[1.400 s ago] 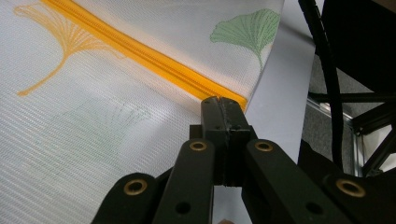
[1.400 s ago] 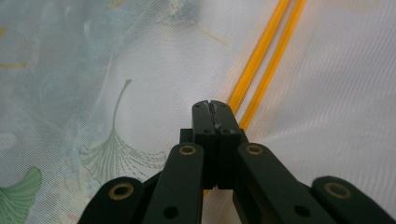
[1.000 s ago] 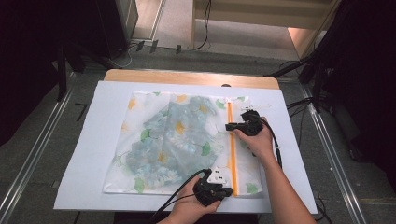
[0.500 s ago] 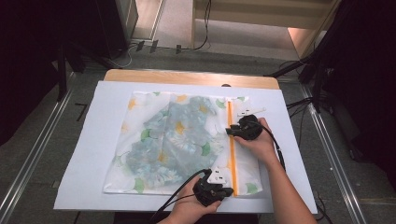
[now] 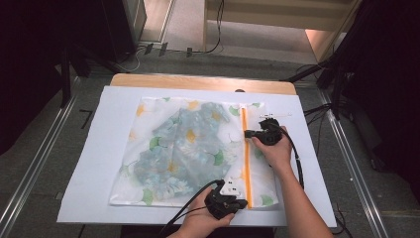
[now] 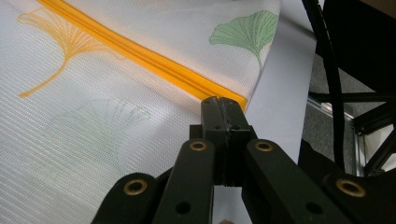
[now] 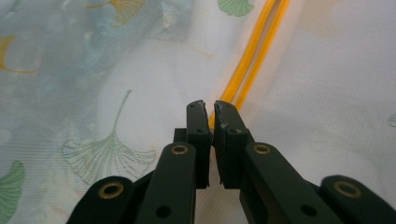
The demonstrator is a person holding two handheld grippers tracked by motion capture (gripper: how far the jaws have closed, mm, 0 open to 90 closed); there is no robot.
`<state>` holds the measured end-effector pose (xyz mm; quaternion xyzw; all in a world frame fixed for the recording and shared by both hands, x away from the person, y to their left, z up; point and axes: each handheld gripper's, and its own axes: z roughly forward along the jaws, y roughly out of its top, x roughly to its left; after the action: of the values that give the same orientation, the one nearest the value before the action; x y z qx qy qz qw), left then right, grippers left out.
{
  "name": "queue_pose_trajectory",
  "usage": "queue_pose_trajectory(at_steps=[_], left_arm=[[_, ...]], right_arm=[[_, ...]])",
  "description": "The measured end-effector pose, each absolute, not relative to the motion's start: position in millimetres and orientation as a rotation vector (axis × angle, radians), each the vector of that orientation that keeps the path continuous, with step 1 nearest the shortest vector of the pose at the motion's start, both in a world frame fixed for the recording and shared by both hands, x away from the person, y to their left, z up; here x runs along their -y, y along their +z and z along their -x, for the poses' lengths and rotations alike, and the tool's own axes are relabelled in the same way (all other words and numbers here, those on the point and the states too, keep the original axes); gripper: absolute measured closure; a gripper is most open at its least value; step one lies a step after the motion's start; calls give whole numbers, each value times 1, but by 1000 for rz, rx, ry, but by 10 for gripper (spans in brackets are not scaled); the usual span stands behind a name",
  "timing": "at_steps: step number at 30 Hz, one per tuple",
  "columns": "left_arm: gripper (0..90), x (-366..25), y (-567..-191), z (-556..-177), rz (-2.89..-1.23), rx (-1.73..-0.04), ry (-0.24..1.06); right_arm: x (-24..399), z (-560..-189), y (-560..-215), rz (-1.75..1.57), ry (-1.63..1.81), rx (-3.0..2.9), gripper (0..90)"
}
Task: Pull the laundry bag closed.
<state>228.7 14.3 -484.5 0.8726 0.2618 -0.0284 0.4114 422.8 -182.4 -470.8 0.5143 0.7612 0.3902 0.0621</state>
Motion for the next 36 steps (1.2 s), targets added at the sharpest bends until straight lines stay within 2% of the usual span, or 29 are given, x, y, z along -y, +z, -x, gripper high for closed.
queue_pose_trajectory(at_steps=[9, 20, 36], left_arm=[[900, -14, -485, -228, -2193, -660, -71], [900, -14, -485, -229, -2192, -659, -70], [900, -14, -485, -228, -2190, -661, -77]], right_arm=[[181, -422, -472, -1524, 1128, -2346, 828], [179, -421, -470, -1548, 1117, -2326, 900], [174, -431, -468, -1618, 1114, -2259, 900]])
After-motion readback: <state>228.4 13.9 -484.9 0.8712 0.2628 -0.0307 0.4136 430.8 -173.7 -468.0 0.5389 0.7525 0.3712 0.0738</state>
